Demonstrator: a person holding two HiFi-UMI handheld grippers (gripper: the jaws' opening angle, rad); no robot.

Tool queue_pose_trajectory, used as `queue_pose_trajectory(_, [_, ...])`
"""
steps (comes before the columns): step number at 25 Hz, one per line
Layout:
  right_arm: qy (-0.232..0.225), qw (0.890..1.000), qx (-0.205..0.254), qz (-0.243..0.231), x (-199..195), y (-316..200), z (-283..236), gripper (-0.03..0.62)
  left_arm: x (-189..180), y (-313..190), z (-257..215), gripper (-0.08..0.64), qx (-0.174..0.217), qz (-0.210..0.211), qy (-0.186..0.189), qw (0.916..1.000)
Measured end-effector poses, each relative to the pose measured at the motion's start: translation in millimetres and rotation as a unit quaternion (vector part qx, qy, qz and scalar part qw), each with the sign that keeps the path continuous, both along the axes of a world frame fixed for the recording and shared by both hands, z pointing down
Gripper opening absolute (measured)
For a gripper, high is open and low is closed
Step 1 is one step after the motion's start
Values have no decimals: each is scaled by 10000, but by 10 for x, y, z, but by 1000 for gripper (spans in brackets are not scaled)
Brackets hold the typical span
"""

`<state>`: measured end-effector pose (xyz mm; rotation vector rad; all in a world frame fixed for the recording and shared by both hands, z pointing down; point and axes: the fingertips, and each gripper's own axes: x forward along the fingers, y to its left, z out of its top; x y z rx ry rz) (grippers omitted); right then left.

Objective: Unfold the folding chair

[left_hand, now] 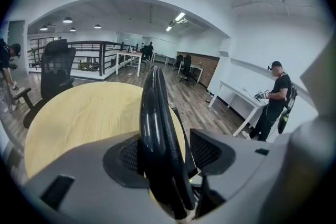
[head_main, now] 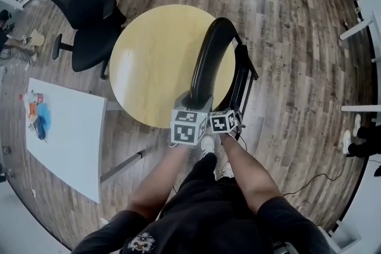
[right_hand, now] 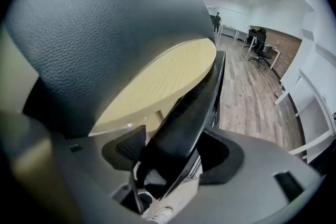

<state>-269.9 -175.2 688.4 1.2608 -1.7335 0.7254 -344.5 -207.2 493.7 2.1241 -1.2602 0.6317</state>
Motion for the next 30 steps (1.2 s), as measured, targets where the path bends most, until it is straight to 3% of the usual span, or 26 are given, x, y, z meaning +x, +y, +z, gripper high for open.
queue_pose_trajectory(4, [-82,9999,36,123,23,-15,-12,290,-10,-57,28,109,-106,-43,354,9993])
queue_pose_trajectory(11, [-389,9985,112,371,122,48,-45,262,98,16,-9,101,-185,239,374,9988])
queue_pose_trajectory(17, [-867,9933,301,696,402,175,-101,244,459,168,-134,104,-27,518,367,9980])
queue_pose_trajectory(30, [-1122,9912,451,544,1090,366,-350,244,1336,404,-414,120,274,828,-52,9962])
